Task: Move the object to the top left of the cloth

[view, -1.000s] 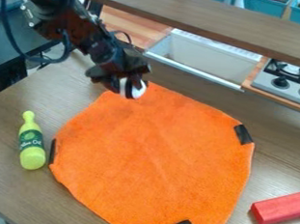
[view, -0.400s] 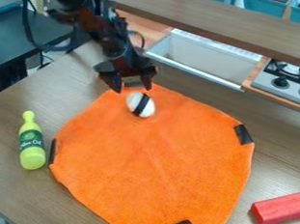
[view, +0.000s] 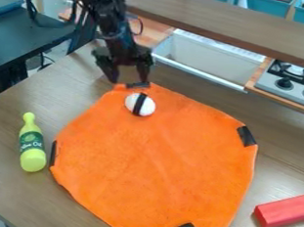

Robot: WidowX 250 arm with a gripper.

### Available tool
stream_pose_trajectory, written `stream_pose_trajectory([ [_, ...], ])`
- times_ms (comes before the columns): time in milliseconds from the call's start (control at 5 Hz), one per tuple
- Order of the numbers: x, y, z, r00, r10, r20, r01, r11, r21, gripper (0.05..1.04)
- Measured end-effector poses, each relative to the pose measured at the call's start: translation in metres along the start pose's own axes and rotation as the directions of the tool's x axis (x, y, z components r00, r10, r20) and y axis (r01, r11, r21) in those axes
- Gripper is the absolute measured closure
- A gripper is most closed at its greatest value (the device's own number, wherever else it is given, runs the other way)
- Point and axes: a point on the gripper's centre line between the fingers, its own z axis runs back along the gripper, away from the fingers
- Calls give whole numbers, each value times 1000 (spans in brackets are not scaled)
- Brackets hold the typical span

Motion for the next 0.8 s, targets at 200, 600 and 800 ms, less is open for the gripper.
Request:
stream_pose_trajectory([
  [200, -3, 13, 1, 998, -59, -20, 61, 989, 138, 83],
  [600, 1, 10, 36, 980, -197, -2, 194, 965, 178, 83],
  [800, -6, 7, 43, 950, -305, -70, 310, 947, 88, 83],
])
